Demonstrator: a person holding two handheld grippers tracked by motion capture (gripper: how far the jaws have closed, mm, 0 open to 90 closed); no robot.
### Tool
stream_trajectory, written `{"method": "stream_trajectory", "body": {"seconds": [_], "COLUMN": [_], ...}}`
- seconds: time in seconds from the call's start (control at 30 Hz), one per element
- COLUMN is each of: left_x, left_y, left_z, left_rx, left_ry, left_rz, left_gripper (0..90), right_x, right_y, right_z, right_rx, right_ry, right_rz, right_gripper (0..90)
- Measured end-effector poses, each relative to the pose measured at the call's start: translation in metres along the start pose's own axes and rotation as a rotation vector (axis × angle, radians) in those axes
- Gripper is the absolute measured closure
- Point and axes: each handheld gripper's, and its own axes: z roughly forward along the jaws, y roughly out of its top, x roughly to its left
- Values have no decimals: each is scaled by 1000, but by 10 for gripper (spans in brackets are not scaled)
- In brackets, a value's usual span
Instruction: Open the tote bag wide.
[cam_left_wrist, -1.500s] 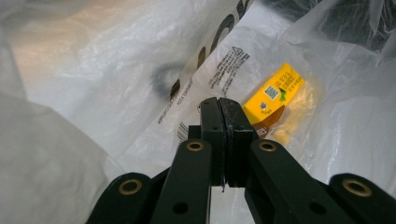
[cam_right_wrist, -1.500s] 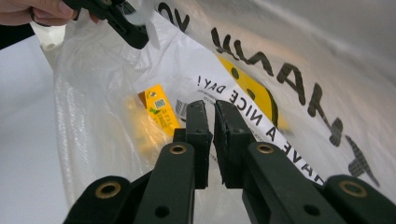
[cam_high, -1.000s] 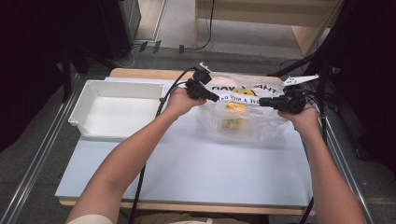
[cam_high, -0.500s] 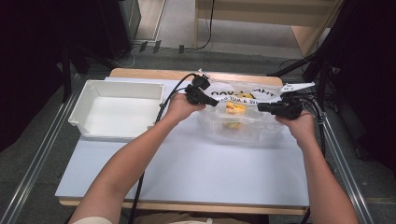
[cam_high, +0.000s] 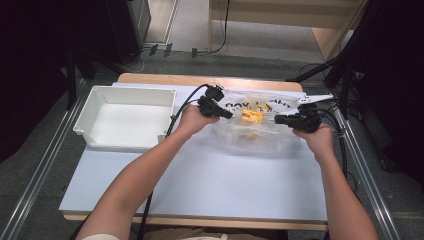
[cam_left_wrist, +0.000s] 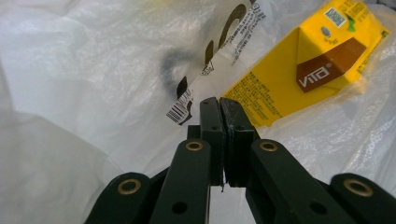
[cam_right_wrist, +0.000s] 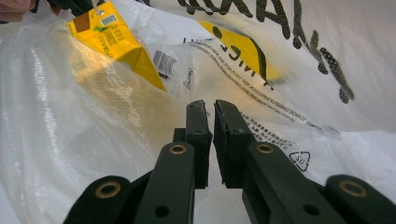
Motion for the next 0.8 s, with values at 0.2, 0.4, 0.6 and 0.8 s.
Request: {"method": "stream_trajectory", "body": {"seconds": [0.2,0.4,0.6,0.8], "left_x": [1,4,8,13], "left_y": [-3,-6,-9,-13], "left_z": [4,8,12,13], "left_rx": [5,-4,-15,-46], "left_ry": [2,10,31,54], "left_rz": [-4,-23,-32,-39], "left_gripper": [890,891,892,891], "right_x": [-1,-2,-6,-9], "right_y": [-5,-12,-18,-21], "right_z": [3,6,8,10], "right_rx": [4,2,-7,-19], "right_ry": [-1,-15,-25,-40], "right_rz": [10,26,48,57], "right_gripper": [855,856,856,856]}}
